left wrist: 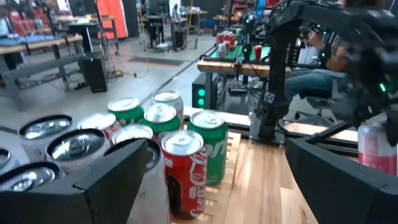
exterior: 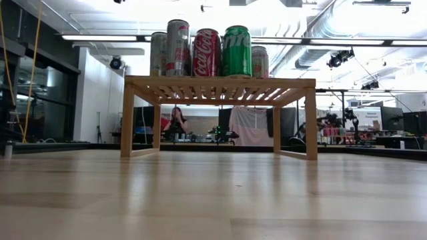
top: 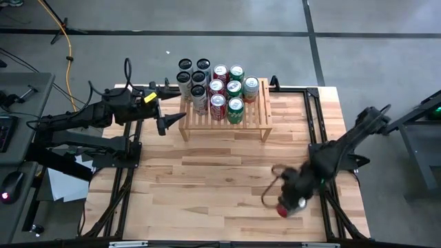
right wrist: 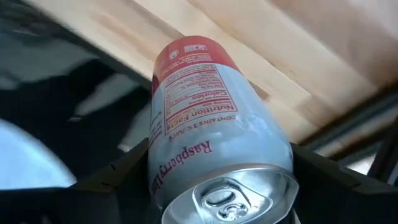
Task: Place canned beverage on shelf
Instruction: Put the pink white soda can on the shelf aligned with other pink white soda can
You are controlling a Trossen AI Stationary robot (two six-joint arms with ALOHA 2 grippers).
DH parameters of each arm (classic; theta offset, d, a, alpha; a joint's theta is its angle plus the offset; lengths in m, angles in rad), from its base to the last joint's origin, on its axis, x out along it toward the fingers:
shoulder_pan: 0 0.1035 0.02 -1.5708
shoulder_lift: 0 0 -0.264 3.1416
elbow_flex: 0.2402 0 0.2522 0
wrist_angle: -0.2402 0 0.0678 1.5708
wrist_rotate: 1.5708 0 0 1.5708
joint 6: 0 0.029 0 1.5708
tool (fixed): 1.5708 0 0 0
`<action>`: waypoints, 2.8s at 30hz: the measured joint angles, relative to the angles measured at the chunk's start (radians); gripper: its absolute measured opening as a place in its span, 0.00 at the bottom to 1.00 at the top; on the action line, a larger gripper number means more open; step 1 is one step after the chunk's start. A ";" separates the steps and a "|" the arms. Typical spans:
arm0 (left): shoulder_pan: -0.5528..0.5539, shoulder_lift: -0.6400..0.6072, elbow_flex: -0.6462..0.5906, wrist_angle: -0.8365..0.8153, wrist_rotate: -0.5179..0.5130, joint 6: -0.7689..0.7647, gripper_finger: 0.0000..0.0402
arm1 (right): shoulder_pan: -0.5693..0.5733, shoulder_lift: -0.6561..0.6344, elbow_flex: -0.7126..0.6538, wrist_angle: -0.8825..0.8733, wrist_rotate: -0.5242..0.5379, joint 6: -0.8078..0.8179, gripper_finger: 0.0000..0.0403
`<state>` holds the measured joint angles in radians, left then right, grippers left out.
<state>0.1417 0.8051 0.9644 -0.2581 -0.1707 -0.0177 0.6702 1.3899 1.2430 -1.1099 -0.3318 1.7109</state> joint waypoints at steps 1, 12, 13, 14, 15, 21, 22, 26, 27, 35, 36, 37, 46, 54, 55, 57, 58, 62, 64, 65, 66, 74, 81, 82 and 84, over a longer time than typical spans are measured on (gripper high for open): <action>0.000 0.000 0.000 0.007 0.000 0.007 0.93 | -0.030 -0.029 0.023 -0.020 0.015 -0.032 0.70; 0.000 0.013 0.002 0.171 0.077 -0.151 0.93 | -0.370 -0.121 0.355 -0.181 0.299 -0.515 0.70; 0.000 0.024 0.007 0.182 0.114 -0.187 0.93 | -0.400 -0.114 0.373 -0.168 0.314 -0.567 0.70; 0.000 0.039 0.017 0.181 0.149 -0.219 0.93 | -0.429 -0.106 0.387 -0.152 0.326 -0.618 0.70; 0.000 0.059 0.037 0.171 0.183 -0.251 0.93 | -0.455 -0.095 0.399 -0.134 0.333 -0.671 0.70; -0.002 0.241 0.210 -0.002 0.438 -0.386 0.93 | -0.578 -0.007 0.428 -0.010 0.279 -0.972 0.70; -0.006 0.277 0.242 -0.050 0.472 -0.391 0.93 | -0.590 0.013 0.432 0.009 0.262 -1.017 0.70; -0.036 0.424 0.361 -0.238 0.503 -0.342 0.93 | -0.618 0.083 0.453 0.069 0.201 -1.166 0.70; -0.044 0.457 0.385 -0.269 0.503 -0.322 0.93 | -0.619 0.098 0.460 0.082 0.191 -1.200 0.70; -0.091 0.619 0.460 -0.291 0.542 -0.250 0.93 | -0.638 0.175 0.484 0.142 0.174 -1.340 0.70; -0.093 0.628 0.460 -0.289 0.539 -0.248 0.93 | -0.638 0.178 0.484 0.151 0.173 -1.348 0.70; -0.094 0.638 0.461 -0.288 0.540 -0.240 0.93 | -0.638 0.179 0.484 0.151 0.171 -1.355 0.70; -0.099 0.695 0.462 -0.294 0.536 -0.214 0.93 | -0.638 0.176 0.485 0.291 0.218 -1.367 0.70; -0.098 0.700 0.460 -0.299 0.541 -0.179 0.93 | -0.638 0.176 0.485 0.230 0.251 -1.365 0.70; -0.098 0.699 0.460 -0.298 0.539 -0.173 0.92 | -0.638 0.176 0.485 0.230 0.252 -1.365 0.70; -0.098 0.698 0.460 -0.298 0.536 -0.163 0.89 | -0.639 0.176 0.485 0.230 0.248 -1.364 0.70; -0.097 0.697 0.460 -0.300 0.536 -0.161 0.87 | -0.638 0.176 0.485 0.231 0.249 -1.364 0.70; -0.096 0.694 0.460 -0.307 0.493 -0.136 0.72 | -0.638 0.176 0.485 0.232 0.258 -1.363 0.70; -0.096 0.694 0.460 -0.312 0.482 -0.130 0.69 | -0.638 0.177 0.485 0.232 0.261 -1.372 0.70; -0.096 0.694 0.460 -0.312 0.478 -0.130 0.69 | -0.638 0.177 0.485 0.232 0.259 -1.376 0.70; -0.096 0.694 0.460 -0.312 0.476 -0.131 0.69 | -0.637 0.177 0.485 0.231 0.257 -1.379 0.70; -0.082 0.652 0.458 -0.443 0.461 -0.101 0.69 | -0.645 0.162 0.522 0.185 0.214 -1.389 0.95; -0.085 0.519 0.449 -0.511 0.406 -0.117 0.69 | -0.672 0.137 0.575 0.128 0.223 -1.436 0.89; -0.089 0.492 0.436 -0.484 0.411 -0.125 0.69 | -0.677 0.132 0.577 0.127 0.224 -1.443 0.89; -0.095 0.430 0.393 -0.394 0.442 -0.144 0.69 | -0.680 0.131 0.578 0.121 0.226 -1.457 0.89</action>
<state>0.0469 1.2348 1.3575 -0.6526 0.2715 -0.1622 -0.0097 1.5207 1.8207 -0.9892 -0.1055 0.2544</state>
